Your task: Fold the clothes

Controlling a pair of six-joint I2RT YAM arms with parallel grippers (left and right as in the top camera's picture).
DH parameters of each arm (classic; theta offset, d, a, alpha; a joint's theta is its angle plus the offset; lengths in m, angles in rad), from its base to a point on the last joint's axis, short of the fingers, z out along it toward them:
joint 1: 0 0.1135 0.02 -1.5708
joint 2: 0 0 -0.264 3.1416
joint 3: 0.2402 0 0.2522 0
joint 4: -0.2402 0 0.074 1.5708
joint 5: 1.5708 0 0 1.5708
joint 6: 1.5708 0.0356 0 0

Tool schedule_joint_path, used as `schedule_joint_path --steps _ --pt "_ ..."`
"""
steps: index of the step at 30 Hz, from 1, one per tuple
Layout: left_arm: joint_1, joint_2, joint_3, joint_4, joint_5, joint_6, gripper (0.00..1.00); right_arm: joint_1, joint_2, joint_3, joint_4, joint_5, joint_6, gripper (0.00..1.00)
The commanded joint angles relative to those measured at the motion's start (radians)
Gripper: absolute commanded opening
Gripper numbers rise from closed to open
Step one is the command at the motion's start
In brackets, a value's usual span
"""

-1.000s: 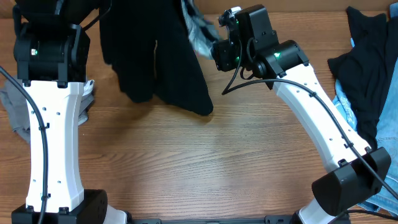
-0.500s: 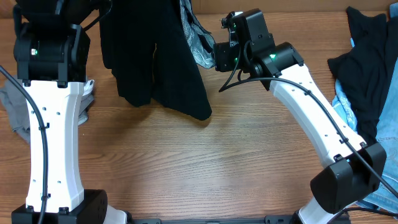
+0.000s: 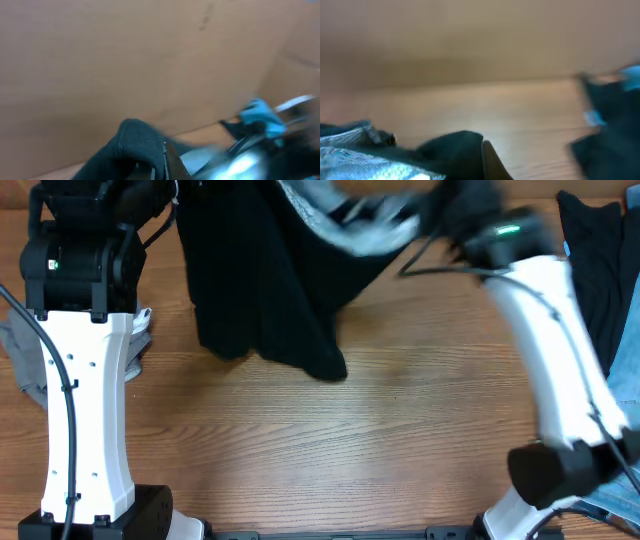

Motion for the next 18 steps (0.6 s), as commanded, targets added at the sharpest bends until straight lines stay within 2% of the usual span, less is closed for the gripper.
schedule_joint_path --steps 1,3,9,18 --pt "0.000 -0.033 0.031 0.021 -0.113 0.100 0.04 -0.097 -0.110 0.260 -0.110 0.050 -0.021 0.04" --pt "-0.001 -0.039 0.031 0.021 -0.108 0.100 0.04 -0.112 -0.122 0.322 -0.177 0.051 -0.022 0.04" --pt "0.000 -0.101 0.031 0.029 -0.100 0.095 0.04 -0.112 -0.157 0.323 -0.206 0.053 -0.022 0.04" --pt "-0.002 -0.134 0.031 -0.033 0.032 0.054 0.04 -0.112 -0.155 0.323 -0.275 0.005 -0.023 0.04"
